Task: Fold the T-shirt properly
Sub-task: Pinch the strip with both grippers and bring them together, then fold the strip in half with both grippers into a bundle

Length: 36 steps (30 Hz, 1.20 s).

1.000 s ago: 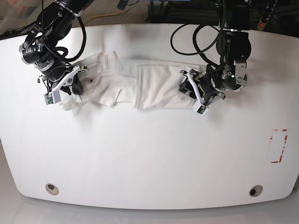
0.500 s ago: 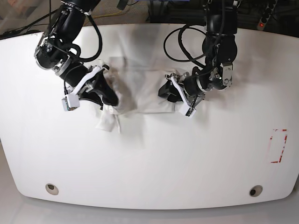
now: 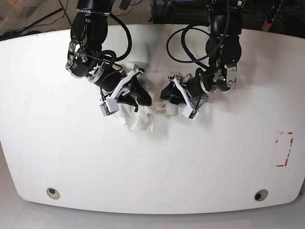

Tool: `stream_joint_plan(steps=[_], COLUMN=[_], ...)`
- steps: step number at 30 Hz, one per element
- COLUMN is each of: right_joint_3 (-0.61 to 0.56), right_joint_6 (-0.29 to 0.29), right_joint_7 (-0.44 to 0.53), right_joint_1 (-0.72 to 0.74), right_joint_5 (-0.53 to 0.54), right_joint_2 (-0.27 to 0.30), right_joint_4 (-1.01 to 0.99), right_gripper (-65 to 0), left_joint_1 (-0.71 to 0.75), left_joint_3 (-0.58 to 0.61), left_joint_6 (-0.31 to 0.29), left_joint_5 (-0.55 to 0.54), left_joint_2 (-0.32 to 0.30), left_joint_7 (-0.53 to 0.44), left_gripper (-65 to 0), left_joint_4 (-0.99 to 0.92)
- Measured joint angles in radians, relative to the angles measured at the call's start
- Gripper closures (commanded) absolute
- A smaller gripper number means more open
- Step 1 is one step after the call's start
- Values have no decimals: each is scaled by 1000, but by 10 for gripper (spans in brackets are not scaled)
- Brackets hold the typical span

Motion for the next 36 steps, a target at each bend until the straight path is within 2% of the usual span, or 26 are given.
stream_joint_plan(steps=[4, 7, 11, 13, 19, 22, 27, 30, 34, 36], right_joint_3=[2, -1, -32, -71, -170, -196, -189, -134, -105, -111], right_joint_6=[-5, -5, -5, -5, 2, 2, 3, 6, -9, -4], right_joint_7=[8, 23, 51, 48, 55, 59, 50, 60, 55, 48], right_joint_1=[14, 38, 42, 40, 33, 14, -28, -47, -80, -96], right_joint_5=[-103, -145, -178, -190, -217, -213, -218, -206, -224, -224], right_joint_2=[2, -1, -2, 6, 5, 5, 8, 9, 41, 56], right_joint_4=[-35, -68, -82, -78, -5, 32, 122, 151, 154, 148], right_gripper=[-138, -270, -412, -453, -458, -458, -458, -458, -458, -458], left_joint_1=[0, 0, 8, 15, 31, 55, 108, 127, 138, 148], left_joint_3=[0, 0, 0, 0, 3, 8, 5, 6, 0, -14], left_joint_6=[0, -2, 1, 1, 14, 25, 47, 45, 43, 42], left_joint_5=[0, -10, -90, -134, -217, -238, -291, -307, -364, -381], left_joint_2=[0, 0, -5, -9, -22, -56, -173, -250, -356, -386], left_joint_7=[0, 0, 0, 0, 2, 60, 82, 99, 82, 79], left_gripper=[-244, -244, -244, -244, -244, -244, -244, -244, -244, -244], left_joint_4=[0, 0, -7, -13, 5, 93, 232, 264, 293, 294])
